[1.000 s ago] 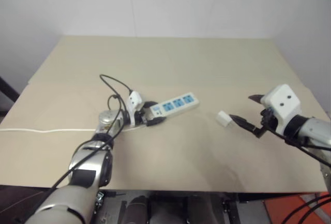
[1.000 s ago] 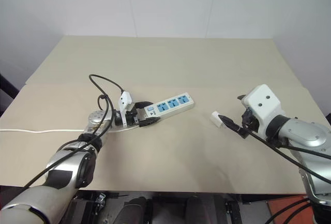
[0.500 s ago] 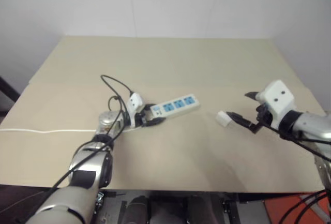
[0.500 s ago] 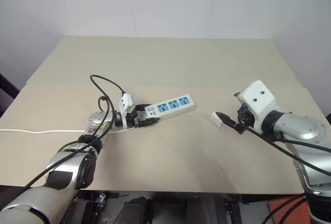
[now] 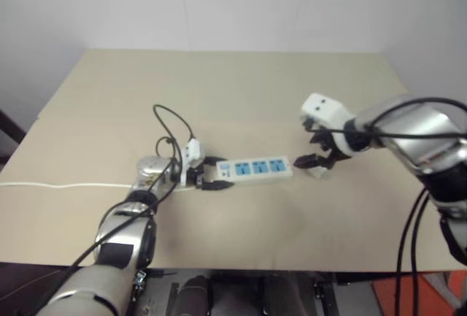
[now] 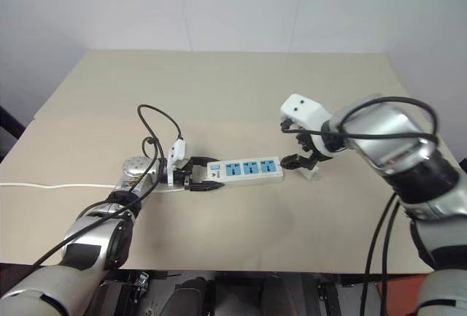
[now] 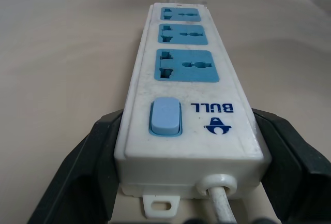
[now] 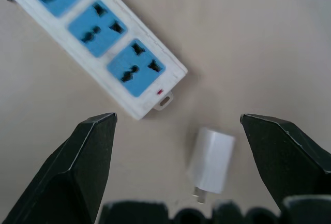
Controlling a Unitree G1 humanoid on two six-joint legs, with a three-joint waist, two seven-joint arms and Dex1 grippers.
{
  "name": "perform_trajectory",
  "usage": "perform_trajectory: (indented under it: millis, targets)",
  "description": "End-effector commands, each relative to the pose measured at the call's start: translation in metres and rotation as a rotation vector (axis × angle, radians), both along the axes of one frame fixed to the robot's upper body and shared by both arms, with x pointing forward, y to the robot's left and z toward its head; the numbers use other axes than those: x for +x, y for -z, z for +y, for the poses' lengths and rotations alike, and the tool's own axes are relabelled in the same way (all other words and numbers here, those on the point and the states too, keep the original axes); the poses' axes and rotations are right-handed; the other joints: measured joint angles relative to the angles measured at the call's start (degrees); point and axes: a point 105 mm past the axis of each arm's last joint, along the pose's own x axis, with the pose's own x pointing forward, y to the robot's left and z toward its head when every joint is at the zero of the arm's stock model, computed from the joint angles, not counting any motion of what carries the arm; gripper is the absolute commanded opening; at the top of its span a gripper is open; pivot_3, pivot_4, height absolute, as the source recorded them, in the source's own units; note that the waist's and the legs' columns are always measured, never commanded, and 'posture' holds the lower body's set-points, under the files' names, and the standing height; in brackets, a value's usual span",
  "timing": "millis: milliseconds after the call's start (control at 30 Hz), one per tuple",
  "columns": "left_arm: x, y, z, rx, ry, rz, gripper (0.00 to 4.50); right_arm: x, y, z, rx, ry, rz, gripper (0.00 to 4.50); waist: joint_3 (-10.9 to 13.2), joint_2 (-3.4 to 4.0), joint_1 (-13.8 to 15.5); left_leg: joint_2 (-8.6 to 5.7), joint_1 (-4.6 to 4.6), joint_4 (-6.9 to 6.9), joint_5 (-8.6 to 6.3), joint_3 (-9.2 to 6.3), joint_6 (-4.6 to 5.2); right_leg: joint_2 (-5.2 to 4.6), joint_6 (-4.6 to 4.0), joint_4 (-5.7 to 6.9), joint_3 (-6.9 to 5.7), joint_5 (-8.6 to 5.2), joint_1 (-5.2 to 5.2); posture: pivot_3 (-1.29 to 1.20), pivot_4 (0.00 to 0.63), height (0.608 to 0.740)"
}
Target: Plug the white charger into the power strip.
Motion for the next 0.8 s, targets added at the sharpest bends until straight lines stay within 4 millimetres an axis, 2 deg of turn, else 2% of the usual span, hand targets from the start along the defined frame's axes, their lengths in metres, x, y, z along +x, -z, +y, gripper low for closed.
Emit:
perform_trajectory:
  millis: [33,167,300,400,800]
  targets:
    - [-0.008,0.000,0.008,0.036,0.075,0.026,3.29,0.019,-0.006,-0.010,-0.042,0.077,-0.020,4.50,-0.01,0.02,-0.07,0.00,-0.07,0.00,0.00,0.01,0.00,0.00,0.00,0.05,-0.01,0.01,-0.05,0.00,0.150,0.740]
    - [-0.013,0.001,0.012,0.044,0.095,0.055,3.29,0.035,-0.001,-0.015,-0.066,0.128,-0.017,4.50,-0.02,0.04,-0.19,0.00,-0.25,0.00,0.00,0.04,0.00,0.00,0.01,0.11,-0.02,0.02,-0.29,0.00,0.150,0.740]
    - [-0.017,0.005,0.014,0.068,0.111,0.063,3.29,0.041,0.007,-0.018,-0.107,0.142,0.004,4.50,-0.03,0.05,-0.22,0.00,-0.32,0.00,0.01,0.05,0.00,0.02,0.01,0.25,-0.01,0.02,-0.45,0.00,0.150,0.740]
    - [-0.018,0.005,0.013,0.062,0.118,0.053,3.29,0.044,0.012,-0.018,-0.107,0.155,0.034,4.50,-0.03,0.05,-0.25,-0.01,-0.41,0.05,0.02,0.06,-0.01,0.01,0.01,0.55,0.06,0.02,-0.71,0.00,0.150,0.740]
    - [-0.020,0.006,0.005,0.046,0.142,0.049,3.29,0.045,0.030,-0.026,-0.123,0.199,0.129,4.50,-0.05,0.08,-0.08,-0.02,-0.44,0.19,0.04,0.20,-0.03,0.01,-0.01,0.65,0.04,0.03,-0.73,0.00,0.150,0.740]
